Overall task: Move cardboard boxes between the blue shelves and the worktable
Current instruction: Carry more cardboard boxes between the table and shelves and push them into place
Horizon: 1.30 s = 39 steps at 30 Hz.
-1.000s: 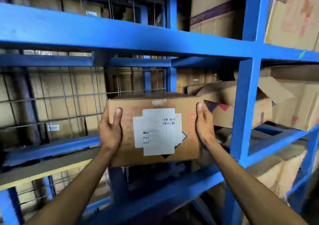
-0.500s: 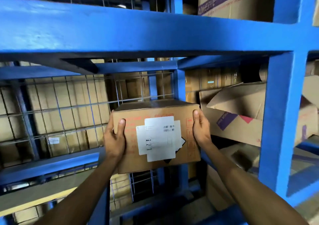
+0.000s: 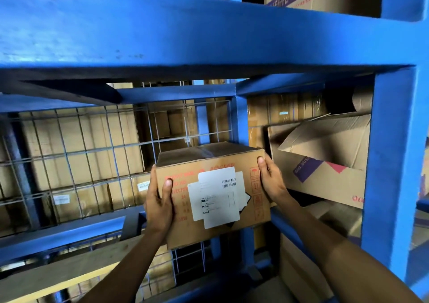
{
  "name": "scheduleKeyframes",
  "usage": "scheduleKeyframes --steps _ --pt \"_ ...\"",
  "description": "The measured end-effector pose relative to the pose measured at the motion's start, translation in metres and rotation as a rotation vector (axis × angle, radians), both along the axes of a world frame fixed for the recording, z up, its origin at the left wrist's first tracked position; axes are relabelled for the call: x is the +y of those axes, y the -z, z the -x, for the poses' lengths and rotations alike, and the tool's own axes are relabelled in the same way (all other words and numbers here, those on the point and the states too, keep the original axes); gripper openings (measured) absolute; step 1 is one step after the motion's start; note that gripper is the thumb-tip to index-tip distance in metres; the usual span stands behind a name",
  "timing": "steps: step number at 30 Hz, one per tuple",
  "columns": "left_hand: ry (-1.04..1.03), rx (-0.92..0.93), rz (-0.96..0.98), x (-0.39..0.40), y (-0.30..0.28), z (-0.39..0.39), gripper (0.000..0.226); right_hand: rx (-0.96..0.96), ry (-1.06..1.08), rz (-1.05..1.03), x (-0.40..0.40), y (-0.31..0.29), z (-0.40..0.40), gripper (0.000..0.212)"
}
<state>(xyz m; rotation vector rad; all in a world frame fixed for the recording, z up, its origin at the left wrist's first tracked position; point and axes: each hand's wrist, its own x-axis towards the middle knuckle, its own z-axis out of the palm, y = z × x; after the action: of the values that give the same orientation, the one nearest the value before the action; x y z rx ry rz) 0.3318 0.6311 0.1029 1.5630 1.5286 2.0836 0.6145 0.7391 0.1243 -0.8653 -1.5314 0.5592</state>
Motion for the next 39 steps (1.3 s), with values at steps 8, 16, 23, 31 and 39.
scheduleKeyframes --steps 8,16,23,31,39 --pt "0.108 0.057 0.037 0.019 -0.001 0.001 0.064 -0.059 0.027 0.028 0.015 -0.008 -0.016 0.041" --pt "0.118 0.094 0.148 0.025 0.001 0.004 0.071 -0.088 0.136 0.107 0.018 -0.001 -0.003 0.046" --pt "-0.003 0.392 0.12 0.015 -0.013 -0.012 0.107 -0.446 0.551 -0.1 -0.001 0.009 0.004 0.067" --pt "-0.315 0.884 0.27 0.028 -0.008 -0.039 0.129 -0.777 0.329 -0.037 0.011 0.037 0.011 0.081" --pt "-0.399 0.999 0.276 0.039 -0.002 -0.042 0.135 -0.839 0.326 0.035 0.034 0.04 0.018 0.107"
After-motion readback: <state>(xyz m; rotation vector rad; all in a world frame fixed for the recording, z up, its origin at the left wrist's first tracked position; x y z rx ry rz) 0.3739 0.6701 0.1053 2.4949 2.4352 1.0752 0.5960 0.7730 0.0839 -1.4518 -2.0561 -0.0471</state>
